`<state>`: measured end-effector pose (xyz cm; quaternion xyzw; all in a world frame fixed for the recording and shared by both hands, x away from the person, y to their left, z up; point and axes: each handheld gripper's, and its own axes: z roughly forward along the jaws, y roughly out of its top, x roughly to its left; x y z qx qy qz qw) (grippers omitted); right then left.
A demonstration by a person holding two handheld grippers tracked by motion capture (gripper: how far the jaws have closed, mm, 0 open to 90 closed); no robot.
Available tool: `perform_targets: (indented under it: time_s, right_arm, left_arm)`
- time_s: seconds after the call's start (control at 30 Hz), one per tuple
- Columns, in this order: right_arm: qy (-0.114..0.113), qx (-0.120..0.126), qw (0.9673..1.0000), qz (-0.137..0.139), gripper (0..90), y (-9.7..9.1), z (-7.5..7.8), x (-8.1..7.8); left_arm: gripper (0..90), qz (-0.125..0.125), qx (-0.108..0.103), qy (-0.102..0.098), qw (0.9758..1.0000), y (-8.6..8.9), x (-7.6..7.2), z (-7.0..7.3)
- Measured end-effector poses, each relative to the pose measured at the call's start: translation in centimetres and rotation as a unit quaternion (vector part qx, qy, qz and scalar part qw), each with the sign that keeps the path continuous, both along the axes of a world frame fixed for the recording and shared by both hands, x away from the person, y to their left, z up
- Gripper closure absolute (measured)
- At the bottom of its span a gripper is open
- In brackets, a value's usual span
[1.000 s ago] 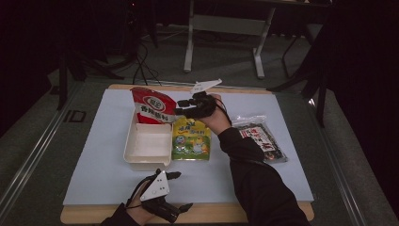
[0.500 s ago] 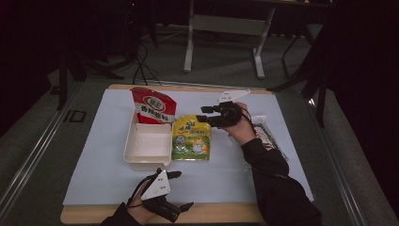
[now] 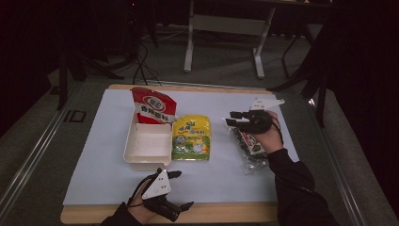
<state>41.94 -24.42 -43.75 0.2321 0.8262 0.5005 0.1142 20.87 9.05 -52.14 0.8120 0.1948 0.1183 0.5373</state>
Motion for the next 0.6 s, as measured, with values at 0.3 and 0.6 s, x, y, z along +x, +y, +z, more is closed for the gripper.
perform_targets:
  time_s: [0.3,0.6]
  right_arm:
    - [0.017,-0.019,0.9983,-0.052,78.5,-4.9,-2.0,0.5]
    - [0.04,-0.021,0.9926,-0.113,89.8,-9.7,-4.3,1.5]
  left_arm:
    - [2.3,-0.001,0.003,0.001,1.0,-0.1,0.1,-0.1]
    - [2.3,0.001,0.004,0.004,1.0,-0.1,0.2,-0.2]
